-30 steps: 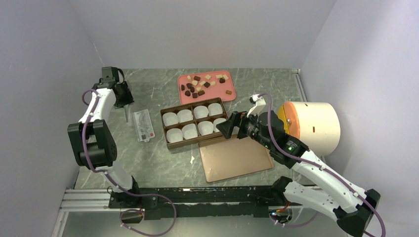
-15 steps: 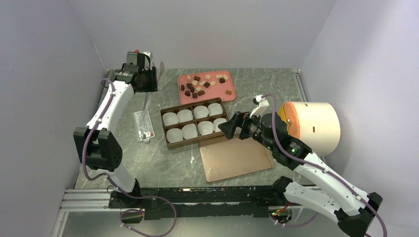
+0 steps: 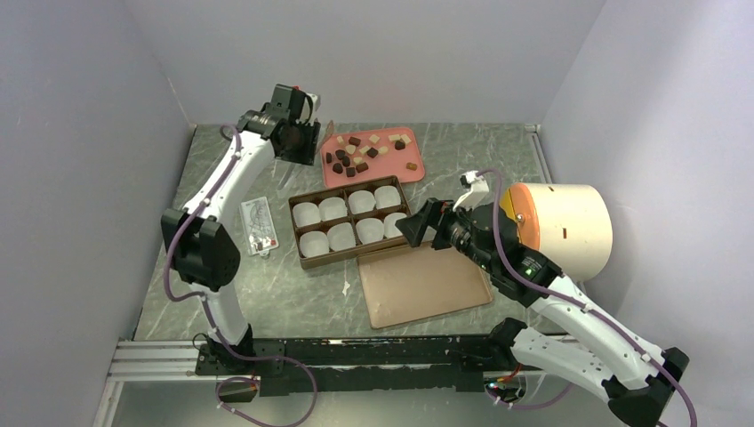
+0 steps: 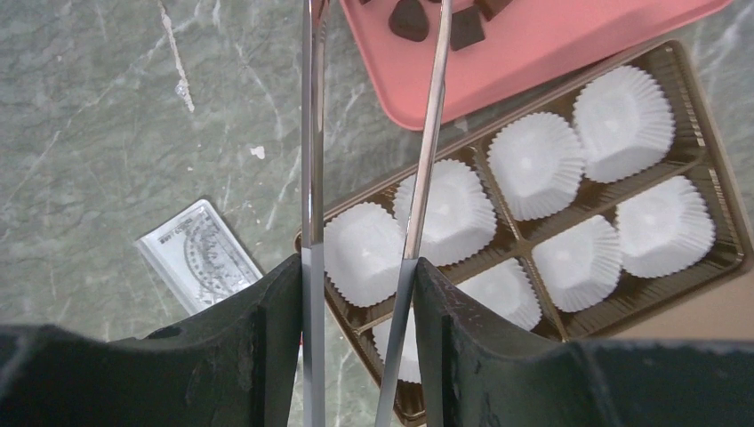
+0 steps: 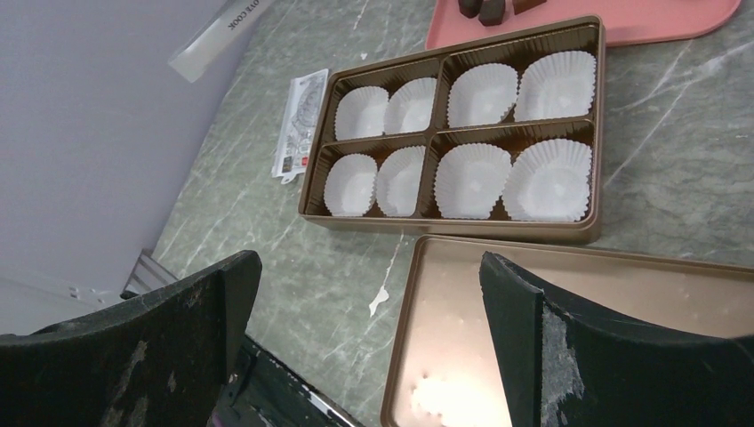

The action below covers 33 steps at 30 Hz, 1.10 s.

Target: Pack the chocolate

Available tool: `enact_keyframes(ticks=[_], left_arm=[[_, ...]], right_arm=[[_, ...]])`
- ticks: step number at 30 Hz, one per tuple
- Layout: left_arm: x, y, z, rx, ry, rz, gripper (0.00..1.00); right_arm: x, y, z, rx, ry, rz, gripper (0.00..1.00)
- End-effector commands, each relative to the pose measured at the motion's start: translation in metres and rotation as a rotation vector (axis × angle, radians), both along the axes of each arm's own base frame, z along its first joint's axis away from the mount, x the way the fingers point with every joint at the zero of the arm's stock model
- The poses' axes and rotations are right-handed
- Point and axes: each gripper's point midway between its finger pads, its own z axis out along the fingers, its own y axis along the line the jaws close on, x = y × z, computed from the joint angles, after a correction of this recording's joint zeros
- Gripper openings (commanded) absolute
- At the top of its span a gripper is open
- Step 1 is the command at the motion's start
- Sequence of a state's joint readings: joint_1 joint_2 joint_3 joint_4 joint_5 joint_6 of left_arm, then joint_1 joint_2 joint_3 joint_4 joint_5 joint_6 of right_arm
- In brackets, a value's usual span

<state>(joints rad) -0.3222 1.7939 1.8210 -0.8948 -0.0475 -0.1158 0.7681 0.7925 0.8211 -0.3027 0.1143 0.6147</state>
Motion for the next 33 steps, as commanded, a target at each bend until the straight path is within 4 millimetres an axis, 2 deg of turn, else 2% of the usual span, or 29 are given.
enact_keyframes(ticks=[1,7,9,12,16,20,27,33], left_arm=[[0.009,0.002,0.006,0.105,-0.016,-0.006,0.49],[0.020,-0.001,0.002,0.158,-0.021,0.013,0.50],[0.020,-0.007,0.000,0.140,-0.011,-0.014,0.50],[0.017,-0.009,-0.002,0.141,-0.015,-0.024,0.50],[0.019,-0.004,-0.009,0.177,-0.022,-0.021,0.51],[0.023,-0.005,-0.022,0.193,0.004,-0.024,0.51],[0.033,-0.019,-0.032,0.142,0.011,-0.046,0.51],[0.037,-0.017,-0.042,0.168,0.030,-0.042,0.51]], right_arm=[[0.007,0.002,0.009,0.041,-0.013,-0.027,1.00],[0.004,0.012,0.013,0.053,-0.010,0.023,1.00],[0.003,0.014,0.012,0.056,-0.001,0.036,0.99],[0.000,0.014,0.004,0.042,0.038,0.038,0.99],[-0.003,0.005,-0.010,0.011,0.054,0.012,0.99],[0.000,-0.005,-0.004,-0.001,0.035,-0.032,0.99],[0.005,-0.011,0.009,0.012,0.026,-0.083,0.99],[0.003,-0.015,0.012,0.025,0.042,-0.104,0.98]])
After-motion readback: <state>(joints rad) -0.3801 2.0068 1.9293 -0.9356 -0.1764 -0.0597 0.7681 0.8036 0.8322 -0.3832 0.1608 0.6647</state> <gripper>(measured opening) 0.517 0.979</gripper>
